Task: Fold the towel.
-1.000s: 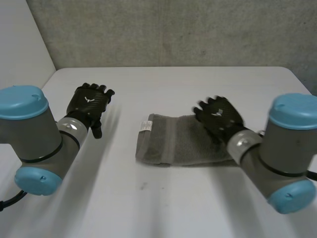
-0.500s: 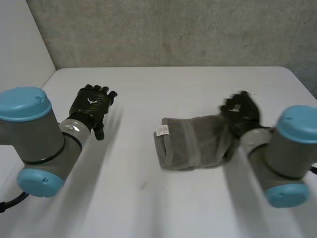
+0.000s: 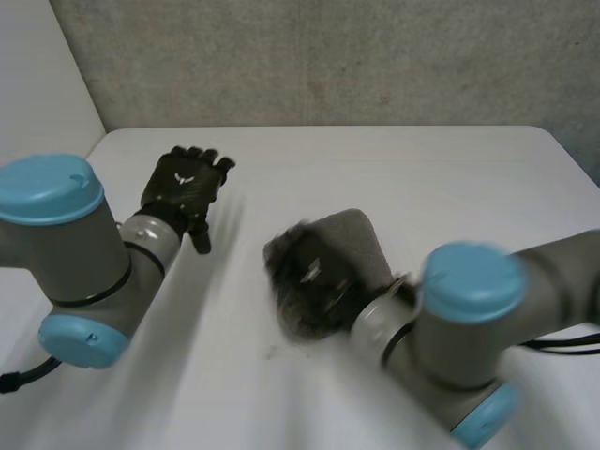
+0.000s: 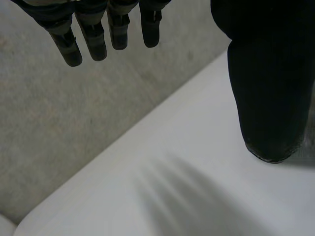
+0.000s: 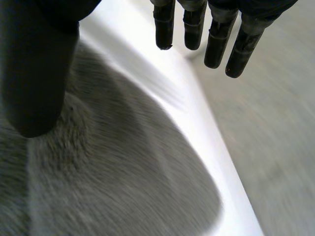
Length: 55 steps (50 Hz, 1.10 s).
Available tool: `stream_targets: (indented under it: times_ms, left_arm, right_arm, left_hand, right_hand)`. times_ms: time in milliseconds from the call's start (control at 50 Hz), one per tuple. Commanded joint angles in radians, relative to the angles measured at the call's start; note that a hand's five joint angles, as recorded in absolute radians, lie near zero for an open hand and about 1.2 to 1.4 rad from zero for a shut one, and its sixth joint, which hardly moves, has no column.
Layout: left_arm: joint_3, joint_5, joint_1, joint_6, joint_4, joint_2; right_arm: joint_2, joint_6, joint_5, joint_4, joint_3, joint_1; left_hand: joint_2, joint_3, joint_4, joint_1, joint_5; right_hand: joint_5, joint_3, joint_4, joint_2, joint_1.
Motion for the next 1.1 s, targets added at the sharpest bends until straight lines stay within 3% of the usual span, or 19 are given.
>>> stream_targets:
  times_ms: [20,100,260,320,380,440,520,580,620,680,860,1000,1100]
  left_arm:
    - [0.097,-0.002,-0.067,-0.135,-0.014,-0.009]
    - [0.155,-0.002,-0.130,-0.223,-0.038,-0.038]
    - [0.272,-0.023,-0.227,-0.402,-0.150,-0.178]
    - [0.322,-0.078,-0.251,-0.474,-0.219,-0.246]
    - [0.362,-0.228,-0.268,-0.527,-0.287,-0.334]
    - [0.362,-0.299,-0.270,-0.522,-0.291,-0.373]
    - [0.362,-0.324,-0.279,-0.520,-0.293,-0.402]
    - [0.361,-0.325,-0.287,-0.519,-0.296,-0.425]
    - [0.361,-0.325,-0.288,-0.511,-0.301,-0.436]
    - [0.364,-0.325,-0.288,-0.473,-0.296,-0.434]
    - [0.388,-0.324,-0.300,-0.396,-0.295,-0.372]
    - [0.422,-0.324,-0.307,-0.392,-0.324,-0.279]
    - [0.439,-0.321,-0.282,-0.370,-0.388,-0.128]
  right_arm:
    - [-0.181,0.512,0.009,0.018,0.044,-0.204]
    - [-0.195,0.682,-0.002,0.086,0.026,-0.282]
    - [-0.094,0.704,-0.068,0.274,-0.081,-0.305]
    - [-0.043,0.704,-0.093,0.349,-0.138,-0.302]
    - [0.030,0.693,-0.088,0.423,-0.205,-0.291]
    - [0.070,0.657,-0.083,0.456,-0.245,-0.290]
    - [0.112,0.581,-0.070,0.481,-0.270,-0.290]
    - [0.141,0.478,0.001,0.483,-0.284,-0.288]
    - [0.156,0.365,0.097,0.478,-0.290,-0.285]
    - [0.161,0.304,0.148,0.461,-0.292,-0.273]
    - [0.143,0.340,0.127,0.432,-0.299,-0.250]
    - [0.009,0.431,0.125,0.420,-0.315,-0.253]
    - [-0.101,0.472,0.134,0.414,-0.315,-0.255]
  left_hand:
    - [0.009,0.007,0.010,0.002,-0.032]
    - [0.016,0.014,0.016,0.009,-0.026]
    - [0.036,0.034,0.037,0.029,-0.005]
    - [0.042,0.040,0.043,0.035,0.001]
    - [0.048,0.046,0.049,0.041,0.007]
    - [0.037,0.034,0.037,0.029,-0.005]
    - [0.034,0.031,0.034,0.026,-0.008]
    - [0.031,0.028,0.031,0.023,-0.011]
    - [0.031,0.028,0.031,0.023,-0.011]
    - [0.025,0.023,0.025,0.018,-0.017]
    - [0.013,0.011,0.013,0.006,-0.028]
    - [0.013,0.011,0.013,0.006,-0.028]
    - [0.013,0.011,0.013,0.006,-0.028]
  right_hand:
    - [-0.063,-0.063,-0.079,-0.067,-0.055]
    - [-0.063,-0.063,-0.079,-0.067,-0.055]
    - [-0.063,-0.063,-0.079,-0.067,-0.055]
    - [-0.063,-0.063,-0.079,-0.067,-0.055]
    - [-0.063,-0.063,-0.079,-0.067,-0.055]
    - [-0.063,-0.063,-0.079,-0.067,-0.055]
    - [-0.063,-0.063,-0.079,-0.067,-0.055]
    - [-0.063,-0.063,-0.079,-0.067,-0.055]
    - [-0.063,-0.063,-0.079,-0.067,-0.055]
    - [-0.063,-0.063,-0.079,-0.067,-0.055]
    - [-0.063,-0.063,-0.079,-0.067,-0.055]
    - [-0.063,-0.063,-0.079,-0.067,-0.055]
    - [-0.063,-0.063,-0.079,-0.067,-0.055]
